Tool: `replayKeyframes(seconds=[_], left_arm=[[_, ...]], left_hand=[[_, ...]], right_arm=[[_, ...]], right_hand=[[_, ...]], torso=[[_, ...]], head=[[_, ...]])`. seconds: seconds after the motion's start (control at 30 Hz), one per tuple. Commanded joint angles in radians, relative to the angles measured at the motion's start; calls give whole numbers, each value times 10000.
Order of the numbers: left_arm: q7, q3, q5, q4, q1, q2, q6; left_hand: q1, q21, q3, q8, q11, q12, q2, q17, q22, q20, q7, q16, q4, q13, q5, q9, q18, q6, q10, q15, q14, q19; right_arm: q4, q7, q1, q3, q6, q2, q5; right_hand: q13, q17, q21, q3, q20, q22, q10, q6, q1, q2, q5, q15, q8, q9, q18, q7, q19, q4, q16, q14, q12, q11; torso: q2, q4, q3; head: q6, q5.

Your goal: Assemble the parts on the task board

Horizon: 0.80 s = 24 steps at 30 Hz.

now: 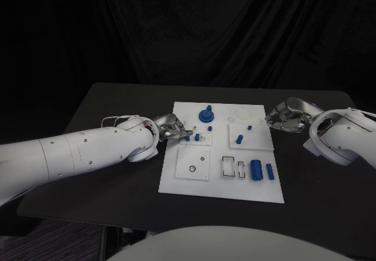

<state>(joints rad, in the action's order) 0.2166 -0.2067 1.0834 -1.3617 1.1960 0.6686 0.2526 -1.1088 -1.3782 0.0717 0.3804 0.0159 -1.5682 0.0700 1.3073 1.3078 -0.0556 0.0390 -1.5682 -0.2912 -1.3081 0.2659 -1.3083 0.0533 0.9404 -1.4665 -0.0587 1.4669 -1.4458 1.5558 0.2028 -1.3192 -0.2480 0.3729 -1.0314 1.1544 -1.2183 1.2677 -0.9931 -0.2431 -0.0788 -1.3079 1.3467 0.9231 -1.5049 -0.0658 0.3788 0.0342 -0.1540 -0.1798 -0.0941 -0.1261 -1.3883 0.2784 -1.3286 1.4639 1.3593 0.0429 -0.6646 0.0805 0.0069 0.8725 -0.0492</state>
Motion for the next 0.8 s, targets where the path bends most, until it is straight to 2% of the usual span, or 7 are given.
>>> replayKeyframes(seconds=[0.03, 0.33, 0.47, 0.57, 0.63, 0.8], left_arm=[[216, -42, -33, -23, -43, -3, -419], [142, -42, -33, 15, -43, -20, -237], [75, -42, -33, 20, -43, -28, -133], [61, -42, -34, 18, -43, -33, -94], [85, -42, -34, 2, -43, -28, -85], [185, -42, -34, -25, -43, -15, -95]], left_hand=[[-48, -71, -95, 118, 62, -26, 80, 2635, 2002, 49, -21, -26, 19, -2627, -84, -275, -54, 189, -1043, -52, 1039, -19], [-18, -47, -126, 129, 80, -26, 143, 2635, 1993, 66, -31, -26, -12, -2627, -70, -250, -47, 203, -1043, -72, 1039, -5], [563, -34, -412, -77, 52, -26, 396, 2635, 1988, 67, 12, -26, -33, -2627, -330, -160, -48, 127, -1043, -61, 1039, 4], [1243, -28, -772, -316, 33, -26, 757, 2635, 1987, 56, 38, -26, -41, -2627, -629, -17, -46, 213, -1043, -40, 1039, 5], [1525, -40, -986, -386, 28, -26, 904, 2635, 1992, 50, 40, -26, -41, -2627, -790, 10, -49, 294, -1043, -39, 1039, -5], [1768, -109, -1243, -389, 55, -26, 1080, 2635, 2014, 59, 0, -26, -30, -2627, -710, 6, -64, 518, -1043, -58, 1039, -58]], right_arm=[[-3, 150, 28, 5, -97, 3, 14], [-18, 148, 35, 5, -101, 11, 14], [-24, 148, 37, 5, -107, 13, 14], [-26, 148, 39, 5, -111, 15, 13], [-27, 147, 41, 5, -115, 17, 10], [-33, 149, 46, 5, -128, 16, 8]], right_hand=[[5, -9, 62, -79, -1, -1068, -61, -26, 103, -38, 43, -73, 41, 7, -180, -52, 98, -2, 41, 72, -65, 20], [5, -9, 62, -79, -1, -1068, -61, -26, 103, -38, 43, -73, 41, 7, -180, -52, 98, -2, 41, 72, -65, 20], [5, -9, 62, -79, -1, -1068, -61, -26, 103, -38, 43, -73, 41, 7, -180, -52, 98, -2, 41, 72, -65, 20], [5, -9, 62, -79, -1, -1068, -61, -26, 103, -38, 43, -73, 41, 7, -180, -52, 98, -2, 41, 72, -65, 20], [5, -9, 62, -79, -1, -1068, -61, -26, 103, -38, 43, -73, 41, 7, -180, -52, 98, -2, 41, 72, -65, 20], [17, -24, 88, -87, -2, -1062, -71, -26, 108, -34, 45, -74, 43, 6, -184, -53, 104, -1, 54, 66, -72, 21]], torso=[[-1, -5, -4], [-4, 3, 3], [-1, -2, 3], [6, -9, 4], [8, -11, 3], [3, -14, 3]], head=[[1, -4], [1, 22], [1, 21], [1, 9], [1, 7], [1, -8]])
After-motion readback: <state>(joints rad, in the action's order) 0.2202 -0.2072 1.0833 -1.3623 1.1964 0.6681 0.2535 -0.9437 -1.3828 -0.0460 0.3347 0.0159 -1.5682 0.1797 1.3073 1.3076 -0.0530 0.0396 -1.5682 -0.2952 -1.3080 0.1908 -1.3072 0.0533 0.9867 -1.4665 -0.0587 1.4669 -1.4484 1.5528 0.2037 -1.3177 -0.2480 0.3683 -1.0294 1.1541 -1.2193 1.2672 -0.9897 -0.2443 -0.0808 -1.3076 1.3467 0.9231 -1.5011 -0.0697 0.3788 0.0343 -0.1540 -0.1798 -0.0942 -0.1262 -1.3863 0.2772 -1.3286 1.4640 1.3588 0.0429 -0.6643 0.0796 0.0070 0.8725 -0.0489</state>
